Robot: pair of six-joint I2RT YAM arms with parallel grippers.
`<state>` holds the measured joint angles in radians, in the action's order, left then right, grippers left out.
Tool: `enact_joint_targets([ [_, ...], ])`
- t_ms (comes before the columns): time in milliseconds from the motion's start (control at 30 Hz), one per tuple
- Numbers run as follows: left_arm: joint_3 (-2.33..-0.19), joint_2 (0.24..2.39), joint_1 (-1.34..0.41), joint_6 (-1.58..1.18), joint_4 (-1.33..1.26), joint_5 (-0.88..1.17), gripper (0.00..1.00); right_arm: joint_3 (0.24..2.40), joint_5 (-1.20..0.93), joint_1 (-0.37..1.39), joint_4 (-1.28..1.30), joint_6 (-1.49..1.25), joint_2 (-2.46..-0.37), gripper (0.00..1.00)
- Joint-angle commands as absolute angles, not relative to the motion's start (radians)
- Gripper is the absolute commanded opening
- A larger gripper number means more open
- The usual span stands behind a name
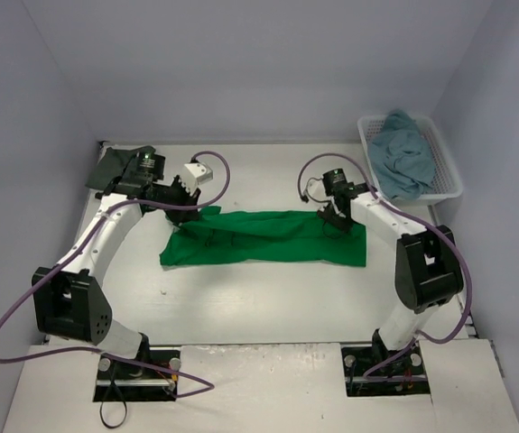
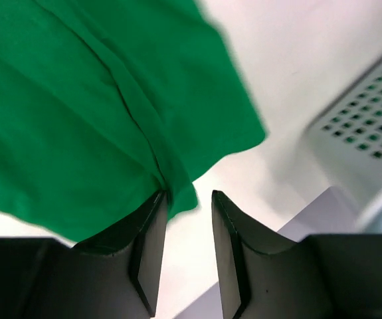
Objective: Fold and stack the t-shirts
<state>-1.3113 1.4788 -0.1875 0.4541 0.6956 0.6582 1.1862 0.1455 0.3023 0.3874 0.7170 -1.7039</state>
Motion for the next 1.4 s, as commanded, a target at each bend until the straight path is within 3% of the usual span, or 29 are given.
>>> enact_joint_targets([
  [0, -1.331, 1.439, -0.179, 0.502, 0.744, 0.693, 0.00, 1.147, 0.259, 0.322, 0.440, 0.738, -1.687, 0.31],
  [833, -1.206, 1.437, -0.181, 0.620, 0.833, 0.632, 0.00, 1.048, 0.207, 0.307, 0.460, 0.747, -1.585, 0.28],
  [1033, -1.161, 1.459, -0.184, 0.606, 0.786, 0.589, 0.00, 1.036, 0.149, 0.310, 0.466, 0.706, -1.516, 0.33],
  [1367, -1.169, 1.511, -0.196, 0.466, 0.592, 0.454, 0.00, 1.006, 0.108, 0.318, 0.469, 0.684, -1.440, 0.22],
])
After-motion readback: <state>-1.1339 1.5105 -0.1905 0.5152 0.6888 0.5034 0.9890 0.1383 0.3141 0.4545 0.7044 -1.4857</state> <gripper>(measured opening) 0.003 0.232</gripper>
